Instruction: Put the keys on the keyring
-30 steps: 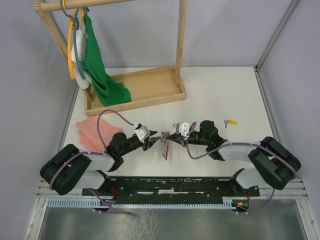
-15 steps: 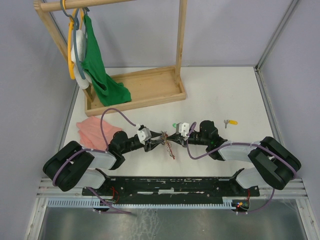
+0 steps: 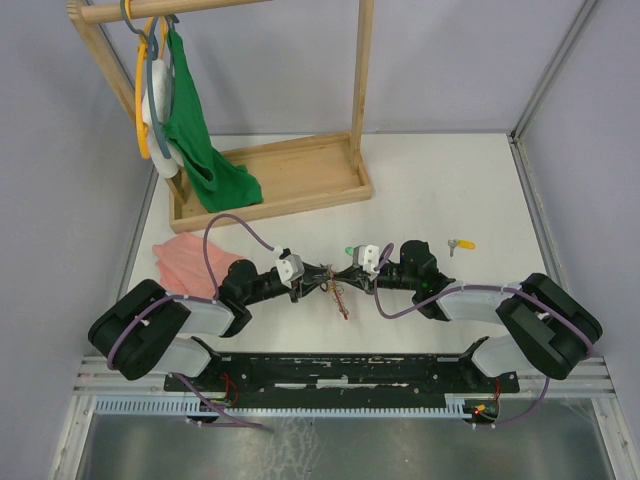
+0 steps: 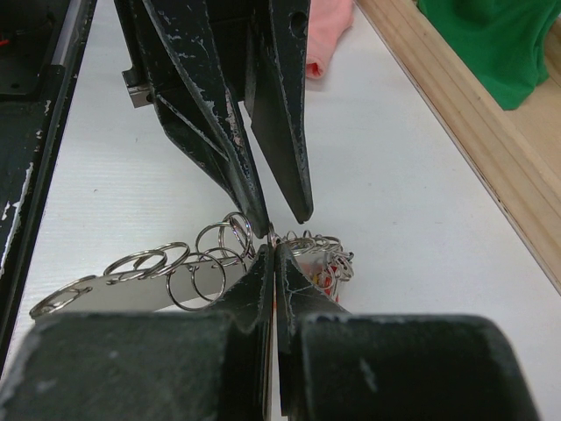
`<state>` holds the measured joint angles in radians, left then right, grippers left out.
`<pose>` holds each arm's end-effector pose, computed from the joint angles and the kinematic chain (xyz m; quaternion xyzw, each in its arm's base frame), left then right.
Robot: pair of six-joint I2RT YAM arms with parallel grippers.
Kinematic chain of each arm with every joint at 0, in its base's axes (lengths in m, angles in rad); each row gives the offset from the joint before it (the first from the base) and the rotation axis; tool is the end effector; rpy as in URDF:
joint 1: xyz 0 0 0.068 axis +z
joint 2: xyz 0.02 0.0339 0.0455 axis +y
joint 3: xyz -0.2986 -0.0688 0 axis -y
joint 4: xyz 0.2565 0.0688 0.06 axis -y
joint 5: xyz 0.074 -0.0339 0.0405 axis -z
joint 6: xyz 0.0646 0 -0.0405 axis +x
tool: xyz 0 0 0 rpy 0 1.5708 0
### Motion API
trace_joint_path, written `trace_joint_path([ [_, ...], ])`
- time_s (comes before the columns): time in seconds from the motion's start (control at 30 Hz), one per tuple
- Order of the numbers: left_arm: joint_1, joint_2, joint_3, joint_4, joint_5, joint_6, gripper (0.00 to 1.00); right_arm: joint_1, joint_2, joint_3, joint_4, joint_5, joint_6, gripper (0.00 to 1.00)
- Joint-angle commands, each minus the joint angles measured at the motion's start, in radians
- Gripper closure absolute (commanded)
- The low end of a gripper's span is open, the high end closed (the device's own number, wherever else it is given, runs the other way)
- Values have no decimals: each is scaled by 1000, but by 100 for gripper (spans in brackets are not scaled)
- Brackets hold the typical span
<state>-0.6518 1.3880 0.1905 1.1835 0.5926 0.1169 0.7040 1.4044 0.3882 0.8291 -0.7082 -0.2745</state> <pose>0.1711 -0.1759 0.1884 0.4454 0.5545 -0.3780 0.5927 0.1844 0.2117 0.1986 -0.5347 0.5336 0.3884 0.5277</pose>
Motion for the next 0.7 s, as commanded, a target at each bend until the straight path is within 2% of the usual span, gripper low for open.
trace_joint_path([
  [0.0, 3, 15, 39, 46, 56, 0, 72, -1, -17, 29, 62, -44, 18, 99],
  [0.27, 3, 35, 49, 34, 105, -5, 74, -1, -23, 31, 68, -48, 24, 99],
  [0.4, 3, 32, 58, 9, 111, 4, 86, -1, -28, 29, 68, -47, 26, 99],
  [0.5, 3, 7, 71, -62, 117, 23, 97, -1, -29, 28, 66, -41, 26, 99],
  [0.6, 3, -59, 101, -198, 112, 60, 97, -1, -29, 35, 35, -34, 25, 97],
  [0.67, 1, -110, 137, -345, 95, 88, 97, -1, -32, 40, 6, -24, 19, 93],
])
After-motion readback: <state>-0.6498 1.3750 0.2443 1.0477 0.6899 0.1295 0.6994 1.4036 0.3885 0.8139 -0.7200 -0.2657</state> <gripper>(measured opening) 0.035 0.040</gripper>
